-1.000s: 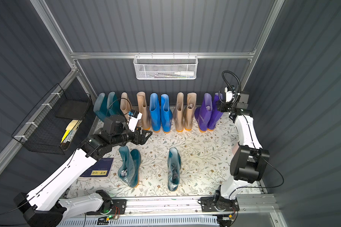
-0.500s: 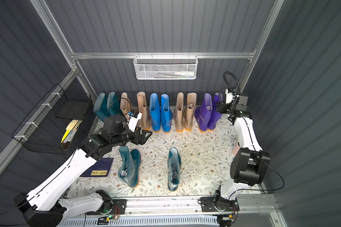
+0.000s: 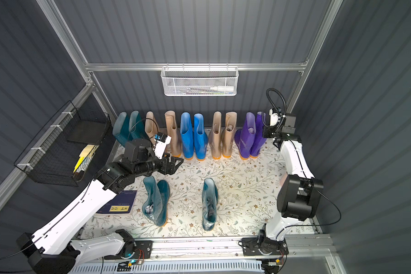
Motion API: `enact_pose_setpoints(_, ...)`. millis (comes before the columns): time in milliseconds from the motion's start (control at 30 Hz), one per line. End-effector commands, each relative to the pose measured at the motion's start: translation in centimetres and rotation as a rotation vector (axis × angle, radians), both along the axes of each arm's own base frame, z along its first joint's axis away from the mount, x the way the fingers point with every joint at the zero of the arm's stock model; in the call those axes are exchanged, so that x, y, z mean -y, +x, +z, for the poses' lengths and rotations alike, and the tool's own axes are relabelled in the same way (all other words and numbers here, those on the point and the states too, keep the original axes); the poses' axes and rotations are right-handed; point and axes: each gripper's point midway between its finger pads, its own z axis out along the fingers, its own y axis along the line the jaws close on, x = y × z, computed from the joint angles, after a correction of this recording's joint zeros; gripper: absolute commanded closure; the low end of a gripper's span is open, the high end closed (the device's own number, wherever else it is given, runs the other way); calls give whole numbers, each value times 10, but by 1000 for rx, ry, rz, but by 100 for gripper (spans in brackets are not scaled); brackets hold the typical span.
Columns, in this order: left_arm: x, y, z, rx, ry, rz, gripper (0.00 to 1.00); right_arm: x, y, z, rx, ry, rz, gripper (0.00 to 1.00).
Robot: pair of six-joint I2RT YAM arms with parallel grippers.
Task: Match and arrange rain boots in pairs
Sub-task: Pair a pair of rain boots at the corner of the board.
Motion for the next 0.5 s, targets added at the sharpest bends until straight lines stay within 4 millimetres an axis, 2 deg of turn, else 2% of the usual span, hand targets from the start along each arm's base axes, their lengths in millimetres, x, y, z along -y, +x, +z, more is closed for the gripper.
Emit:
enact_pose_setpoints(0, -2, -4, 9, 28, -7, -4, 17, -2, 3, 9, 9, -26, 16, 86)
enact_pose_setpoints(33, -2, -4, 9, 28, -7, -4, 17, 5, 3, 9, 3, -53, -13, 87)
enact_pose_setpoints(233, -1, -2, 8, 27, -8, -5, 17, 13, 4, 21, 17, -92, -33, 87)
enact_pose_setpoints(467, 1, 0, 7, 25, -3, -8, 17, 7, 6, 22, 10, -74, 4, 87)
